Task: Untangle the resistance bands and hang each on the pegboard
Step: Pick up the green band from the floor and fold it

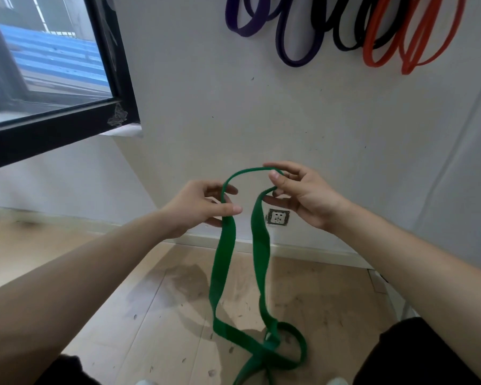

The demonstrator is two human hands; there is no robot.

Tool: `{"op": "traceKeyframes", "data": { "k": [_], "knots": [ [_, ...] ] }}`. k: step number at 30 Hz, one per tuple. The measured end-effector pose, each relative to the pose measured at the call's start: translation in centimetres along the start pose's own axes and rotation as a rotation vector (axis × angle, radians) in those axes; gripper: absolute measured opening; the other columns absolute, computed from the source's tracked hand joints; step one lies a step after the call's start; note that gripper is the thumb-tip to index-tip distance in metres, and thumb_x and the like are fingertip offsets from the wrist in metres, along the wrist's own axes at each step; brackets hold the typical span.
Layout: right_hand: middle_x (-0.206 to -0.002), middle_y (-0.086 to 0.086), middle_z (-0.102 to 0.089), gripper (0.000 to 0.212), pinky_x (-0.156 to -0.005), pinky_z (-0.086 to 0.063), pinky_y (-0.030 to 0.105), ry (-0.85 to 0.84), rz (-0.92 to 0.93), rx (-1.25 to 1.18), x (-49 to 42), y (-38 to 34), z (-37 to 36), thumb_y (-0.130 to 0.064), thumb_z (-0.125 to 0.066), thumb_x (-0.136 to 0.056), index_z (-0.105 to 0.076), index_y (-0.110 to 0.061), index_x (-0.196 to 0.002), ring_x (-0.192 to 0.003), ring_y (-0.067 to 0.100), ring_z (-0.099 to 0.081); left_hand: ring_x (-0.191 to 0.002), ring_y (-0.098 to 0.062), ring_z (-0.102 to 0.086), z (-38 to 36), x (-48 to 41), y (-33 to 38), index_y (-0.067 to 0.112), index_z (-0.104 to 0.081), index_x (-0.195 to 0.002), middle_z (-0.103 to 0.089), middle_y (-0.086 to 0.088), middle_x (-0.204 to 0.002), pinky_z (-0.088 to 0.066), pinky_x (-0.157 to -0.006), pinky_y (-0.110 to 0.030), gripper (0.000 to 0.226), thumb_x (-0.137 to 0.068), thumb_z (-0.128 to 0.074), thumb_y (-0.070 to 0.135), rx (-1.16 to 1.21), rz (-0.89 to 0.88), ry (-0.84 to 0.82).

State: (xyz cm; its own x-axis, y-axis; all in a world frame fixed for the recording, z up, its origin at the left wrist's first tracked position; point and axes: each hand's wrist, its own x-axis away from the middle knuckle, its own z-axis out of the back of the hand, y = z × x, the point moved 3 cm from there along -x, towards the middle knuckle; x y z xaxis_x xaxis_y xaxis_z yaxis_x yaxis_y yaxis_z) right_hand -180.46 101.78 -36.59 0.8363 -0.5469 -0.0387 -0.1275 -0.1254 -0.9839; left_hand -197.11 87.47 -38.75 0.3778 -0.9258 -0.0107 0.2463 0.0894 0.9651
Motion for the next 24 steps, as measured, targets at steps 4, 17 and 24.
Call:
{"op": "traceKeyframes", "data": {
  "k": [4, 17, 24],
  "knots": [
    [-0.103, 0.014, -0.061, 0.037, -0.081, -0.062, 0.04, -0.031, 0.013, -0.129, 0.2, 0.2, -1.5, -0.014, -0.072, -0.079, -0.061, -0.01, -0.114, -0.089, 0.027, -0.071, -0.091, -0.027, -0.077, -1.7, 0.2, 0.9, 0.008, -0.066, -0.122, -0.076, -0.014, -0.105, -0.063, -0.077, -0.038, 0.046, -0.079, -0.082, 0.014, 0.096, -0.019, -0.008],
    [-0.133, 0.013, -0.062, 0.07, -0.098, -0.052, 0.04, -0.071, -0.063, 0.09, -0.2, 2.6, -0.8, -0.026, -0.076, -0.076, -0.05, -0.012, -0.139, -0.118, 0.028, -0.063, -0.079, -0.024, -0.077, -0.9, -0.1, 2.9, 0.007, -0.07, -0.096, -0.075, -0.014, -0.089, -0.062, -0.069, -0.032, 0.027, -0.075, -0.086, 0.014, 0.075, -0.125, 0.194],
    [-0.111, -0.006, -0.072, 0.044, -0.084, -0.054, 0.017, -0.164, -0.083, 0.499, -0.1, 5.9, -4.1, -0.033, -0.082, -0.082, -0.064, -0.023, -0.121, -0.1, 0.005, -0.069, -0.081, -0.02, -0.076, 0.5, -0.1, 3.9, 0.002, -0.065, -0.097, -0.072, -0.01, -0.089, -0.06, -0.067, -0.026, 0.031, -0.077, -0.086, 0.015, 0.183, -0.133, 0.395]
  ]
}}
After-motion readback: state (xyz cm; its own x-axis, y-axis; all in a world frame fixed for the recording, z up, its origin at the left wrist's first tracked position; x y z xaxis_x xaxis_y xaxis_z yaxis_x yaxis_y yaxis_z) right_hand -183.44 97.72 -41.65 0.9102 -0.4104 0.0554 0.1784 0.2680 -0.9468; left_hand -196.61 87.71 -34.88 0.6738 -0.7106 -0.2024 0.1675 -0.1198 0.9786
